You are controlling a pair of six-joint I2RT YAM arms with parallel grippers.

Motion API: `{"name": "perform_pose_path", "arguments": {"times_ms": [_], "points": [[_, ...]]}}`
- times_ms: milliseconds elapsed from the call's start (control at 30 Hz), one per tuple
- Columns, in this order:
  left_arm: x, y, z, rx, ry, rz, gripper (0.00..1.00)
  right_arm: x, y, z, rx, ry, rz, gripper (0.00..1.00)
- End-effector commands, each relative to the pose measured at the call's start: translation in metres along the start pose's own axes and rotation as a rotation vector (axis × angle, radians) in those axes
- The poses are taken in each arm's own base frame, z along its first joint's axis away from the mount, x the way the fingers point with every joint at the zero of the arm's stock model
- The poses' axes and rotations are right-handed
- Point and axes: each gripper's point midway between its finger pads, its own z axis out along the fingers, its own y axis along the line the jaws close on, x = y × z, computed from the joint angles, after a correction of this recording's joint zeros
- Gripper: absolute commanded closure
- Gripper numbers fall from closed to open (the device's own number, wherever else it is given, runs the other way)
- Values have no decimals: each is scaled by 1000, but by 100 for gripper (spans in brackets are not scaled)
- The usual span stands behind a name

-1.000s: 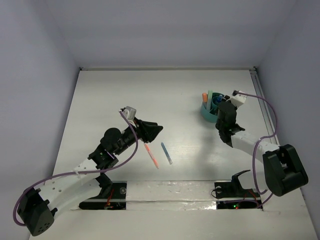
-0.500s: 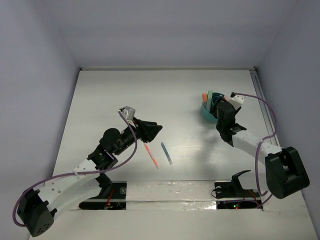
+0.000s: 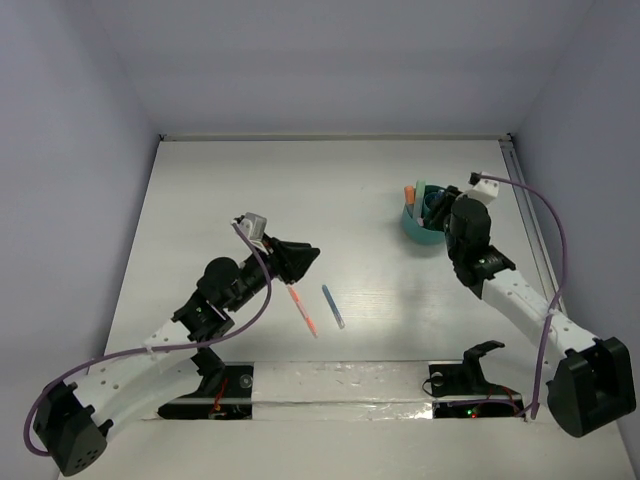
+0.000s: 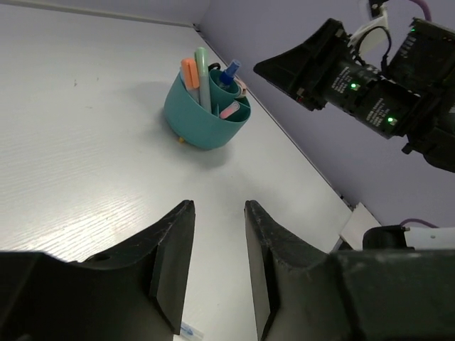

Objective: Sort the stationery into containers
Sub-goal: Place the pen in the storage box, then pick up the pen from the center of the board.

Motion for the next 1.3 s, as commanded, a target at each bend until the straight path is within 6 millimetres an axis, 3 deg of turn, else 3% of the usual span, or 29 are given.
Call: {"name": "perform_pose_path", "arguments": {"times_ms": [0, 33, 67, 100, 200, 233, 300, 333, 400, 433, 467, 500, 533, 567, 633, 767, 833, 1033, 1200, 1267], "points": [[-35, -11, 0, 2, -99, -3, 71, -16, 39, -14, -197, 59, -11, 73], [-35, -10, 0, -8, -100, -6, 76, -13, 46, -17, -235, 85, -18, 100], [-34, -7, 0, -21, -96, -10, 79, -3, 54, -22, -284, 134, -40, 100], [-34, -4, 0, -37, -95, -13, 82, 7, 78, -31, -390, 190, -50, 100], [-32, 11, 1, -120, -96, -28, 95, 57, 101, -52, -500, 386, -141, 100], [-31, 13, 1, -135, -93, -35, 97, 70, 120, -67, -560, 425, -184, 100], [-26, 25, 1, -188, -85, -48, 100, 102, 139, -91, -643, 531, -244, 100], [-23, 29, 0, -207, -80, -55, 100, 134, 153, -109, -688, 606, -298, 99], [-19, 39, -2, -259, -77, -80, 100, 158, 168, -124, -720, 663, -353, 97], [-15, 43, -3, -278, -71, -87, 100, 180, 169, -128, -715, 712, -391, 93], [-10, 49, -6, -307, -56, -91, 100, 187, 180, -138, -731, 713, -422, 90], [-10, 54, -8, -338, -64, -106, 100, 194, 183, -141, -736, 731, -440, 82], [-8, 58, -10, -361, -63, -113, 100, 201, 185, -145, -743, 752, -464, 67], [-1, 66, -14, -399, -43, -118, 100, 218, 183, -151, -738, 798, -512, 59], [4, 79, -22, -463, -54, -144, 94, 222, 192, -151, -732, 794, -548, 44], [21, 95, -34, -542, -27, -176, 75, 241, 188, -148, -691, 836, -604, 40], [27, 99, -38, -558, -16, -191, 70, 252, 187, -149, -685, 858, -619, 41], [48, 118, -46, -668, 29, -232, 59, 271, 176, -138, -618, 883, -663, 53], [62, 124, -44, -710, 71, -264, 56, 278, 172, -132, -575, 887, -685, 66], [68, 127, -43, -725, 92, -263, 54, 279, 169, -128, -551, 880, -697, 85]]}}
